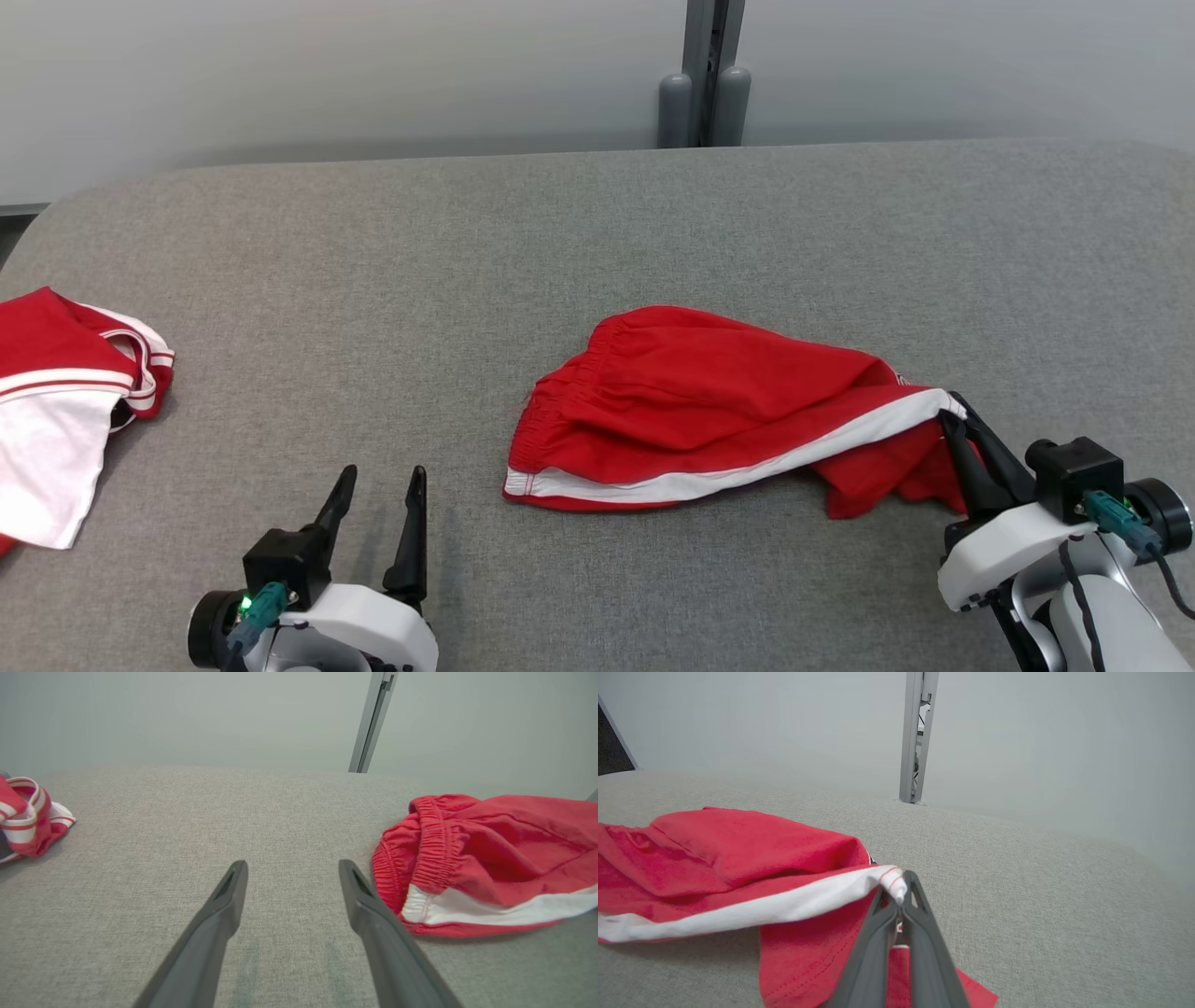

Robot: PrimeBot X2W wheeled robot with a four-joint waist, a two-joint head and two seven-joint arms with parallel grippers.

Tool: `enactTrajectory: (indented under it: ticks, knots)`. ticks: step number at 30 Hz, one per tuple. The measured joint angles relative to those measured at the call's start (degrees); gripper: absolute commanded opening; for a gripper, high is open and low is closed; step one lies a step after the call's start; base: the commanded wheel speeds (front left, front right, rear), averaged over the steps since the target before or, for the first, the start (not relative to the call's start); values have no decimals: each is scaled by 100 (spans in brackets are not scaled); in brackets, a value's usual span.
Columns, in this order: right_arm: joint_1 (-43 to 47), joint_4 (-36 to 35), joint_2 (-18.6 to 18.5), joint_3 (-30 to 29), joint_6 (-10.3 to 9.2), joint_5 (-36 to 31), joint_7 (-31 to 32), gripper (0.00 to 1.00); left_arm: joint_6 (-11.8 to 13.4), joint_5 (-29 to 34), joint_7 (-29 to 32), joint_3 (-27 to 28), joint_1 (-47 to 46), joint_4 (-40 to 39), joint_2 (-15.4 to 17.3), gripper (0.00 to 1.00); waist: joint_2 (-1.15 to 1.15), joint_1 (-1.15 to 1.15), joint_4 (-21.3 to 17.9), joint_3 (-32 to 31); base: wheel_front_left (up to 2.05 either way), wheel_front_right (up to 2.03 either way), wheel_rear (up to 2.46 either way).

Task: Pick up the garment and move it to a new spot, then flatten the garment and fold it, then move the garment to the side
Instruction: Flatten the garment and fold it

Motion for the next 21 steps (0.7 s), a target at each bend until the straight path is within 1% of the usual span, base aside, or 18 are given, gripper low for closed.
enactTrajectory:
  ticks: [3, 4, 5, 6, 7, 10, 12, 14, 21]
  knots:
    - [-50, 4, -10, 2, 0, -64, -1, 0, 9, -9, 1, -90, 1, 46, 0, 100, 0, 0, -6, -40, 0, 0, 0]
    - [-48, 23, -9, 8, 0, -87, -1, 5, 10, -9, 0, -108, 8, 57, 0, 100, 0, 0, -8, -56, 0, 0, 0]
    - [-37, 52, -7, 9, 0, -107, 0, 29, 10, -9, 0, -121, 19, 70, 0, 100, 0, 0, -7, -75, 0, 0, 0]
    - [1, 81, -1, 11, 0, -130, -1, 56, 10, -9, 0, -134, 35, 88, 0, 100, 0, 0, -5, -99, 0, 0, 0]
    - [73, 114, 15, 10, 0, -147, 0, 100, 10, -8, 0, -143, 64, 100, -1, 100, 0, 0, -3, -129, 0, 0, 0]
    - [371, 168, 118, -51, 0, -153, 0, 100, 14, -3, 0, -126, 181, 131, 0, 100, 0, 0, -8, -238, 0, 0, 0]
    - [543, 152, 159, -136, 0, -153, -1, 100, 68, -23, 0, -41, 270, 126, -4, 100, 0, 0, -26, -320, 0, 0, 0]
    - [713, 123, 225, -225, 0, -149, 0, 100, 68, -31, 0, 31, 347, 113, 5, 100, 0, 0, -55, -406, 0, 0, 0]
    - [1030, -276, 453, -471, 0, 18, 0, 100, 103, 121, 0, 202, 555, -70, 0, 100, 0, 0, -186, -650, 0, 0, 0]
